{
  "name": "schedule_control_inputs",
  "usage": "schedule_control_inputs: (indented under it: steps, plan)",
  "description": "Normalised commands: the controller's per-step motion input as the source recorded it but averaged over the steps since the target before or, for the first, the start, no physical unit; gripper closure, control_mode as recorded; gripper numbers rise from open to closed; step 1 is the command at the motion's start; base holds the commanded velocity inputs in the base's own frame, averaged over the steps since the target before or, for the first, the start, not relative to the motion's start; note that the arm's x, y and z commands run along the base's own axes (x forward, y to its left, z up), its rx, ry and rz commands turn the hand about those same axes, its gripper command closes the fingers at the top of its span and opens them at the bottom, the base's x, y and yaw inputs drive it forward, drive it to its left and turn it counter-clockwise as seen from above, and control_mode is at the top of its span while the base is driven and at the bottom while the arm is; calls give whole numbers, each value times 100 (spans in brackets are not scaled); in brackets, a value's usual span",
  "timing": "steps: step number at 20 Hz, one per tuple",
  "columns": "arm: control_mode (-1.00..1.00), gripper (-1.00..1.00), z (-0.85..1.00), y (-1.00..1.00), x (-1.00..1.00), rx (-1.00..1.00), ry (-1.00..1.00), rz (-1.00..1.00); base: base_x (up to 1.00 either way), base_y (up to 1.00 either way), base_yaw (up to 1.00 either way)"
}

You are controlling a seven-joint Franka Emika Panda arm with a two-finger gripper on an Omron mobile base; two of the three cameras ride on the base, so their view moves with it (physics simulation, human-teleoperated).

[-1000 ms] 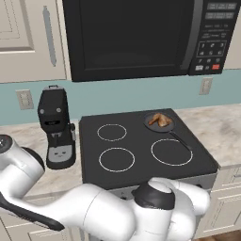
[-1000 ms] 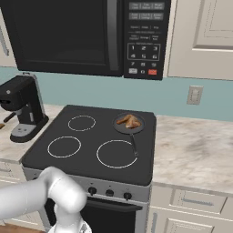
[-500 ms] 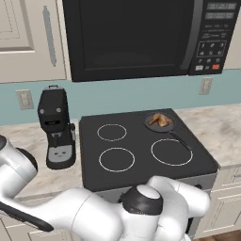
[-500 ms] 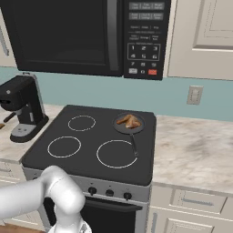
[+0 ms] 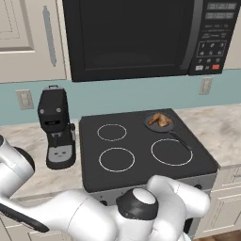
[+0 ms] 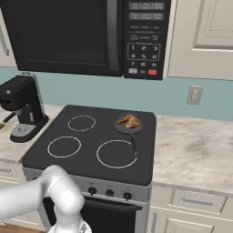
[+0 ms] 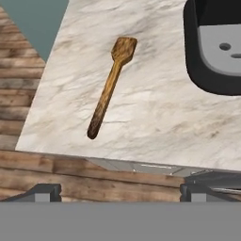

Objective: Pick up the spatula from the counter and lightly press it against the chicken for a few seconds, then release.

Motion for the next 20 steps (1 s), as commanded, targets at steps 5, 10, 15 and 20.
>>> schedule_control_inputs:
  steps: [5, 10, 15, 20]
  plan:
    - [-100, -100, -18, 0, 6, 0, 0, 0, 0, 0, 0]
    - [-100, -100, -19, 0, 8, 1, 0, 0, 0, 0, 0]
    - [-100, -100, -14, 0, 13, 0, 1, 0, 0, 0, 0]
    - [-100, -100, -15, 0, 16, 0, 1, 0, 0, 0, 0]
